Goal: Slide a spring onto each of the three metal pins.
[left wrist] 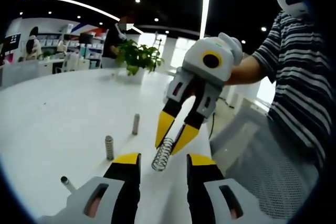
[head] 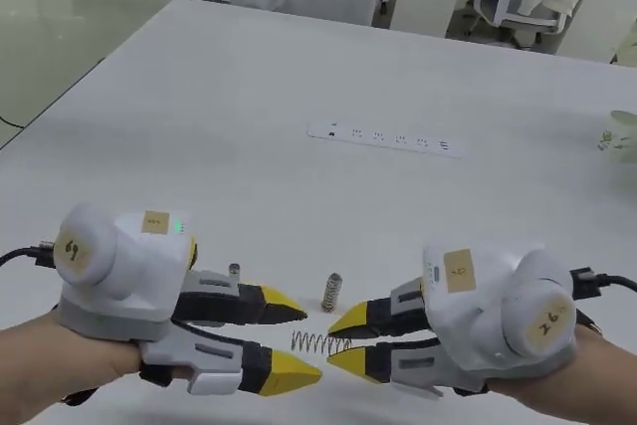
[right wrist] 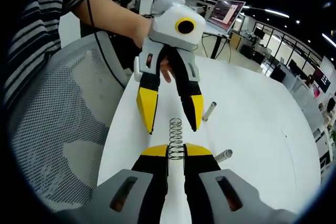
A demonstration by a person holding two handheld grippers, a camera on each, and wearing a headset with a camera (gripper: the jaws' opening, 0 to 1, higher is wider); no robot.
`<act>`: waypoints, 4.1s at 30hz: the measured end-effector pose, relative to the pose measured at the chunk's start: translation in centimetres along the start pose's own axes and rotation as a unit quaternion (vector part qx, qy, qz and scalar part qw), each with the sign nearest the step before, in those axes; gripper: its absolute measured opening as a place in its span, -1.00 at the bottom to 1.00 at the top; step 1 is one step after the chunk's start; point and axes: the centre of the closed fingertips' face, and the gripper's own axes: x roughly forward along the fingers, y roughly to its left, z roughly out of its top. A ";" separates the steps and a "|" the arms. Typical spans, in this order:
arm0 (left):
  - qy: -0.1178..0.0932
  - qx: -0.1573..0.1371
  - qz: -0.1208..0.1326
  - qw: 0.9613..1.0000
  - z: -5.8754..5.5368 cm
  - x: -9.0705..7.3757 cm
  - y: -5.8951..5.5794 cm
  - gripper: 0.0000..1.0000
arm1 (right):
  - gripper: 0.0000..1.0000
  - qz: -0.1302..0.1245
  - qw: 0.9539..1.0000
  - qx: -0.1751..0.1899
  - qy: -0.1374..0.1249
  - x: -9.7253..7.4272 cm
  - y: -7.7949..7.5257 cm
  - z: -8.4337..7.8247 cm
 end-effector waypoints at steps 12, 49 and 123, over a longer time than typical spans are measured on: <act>-0.003 0.016 -0.010 1.000 0.3 0.7 -0.3 -0.77 | -0.86 -0.001 1.000 0.007 -0.010 -0.6 -0.2 0.3; 0.015 0.045 -0.046 0.998 0.4 0.9 -1.0 -0.96 | -0.84 0.005 0.998 0.061 -0.020 -1.5 0.4 -0.7; 0.026 0.022 0.007 0.999 -0.6 -0.1 0.1 -0.67 | -0.86 -0.025 0.997 -0.006 -0.070 -1.6 -0.6 4.7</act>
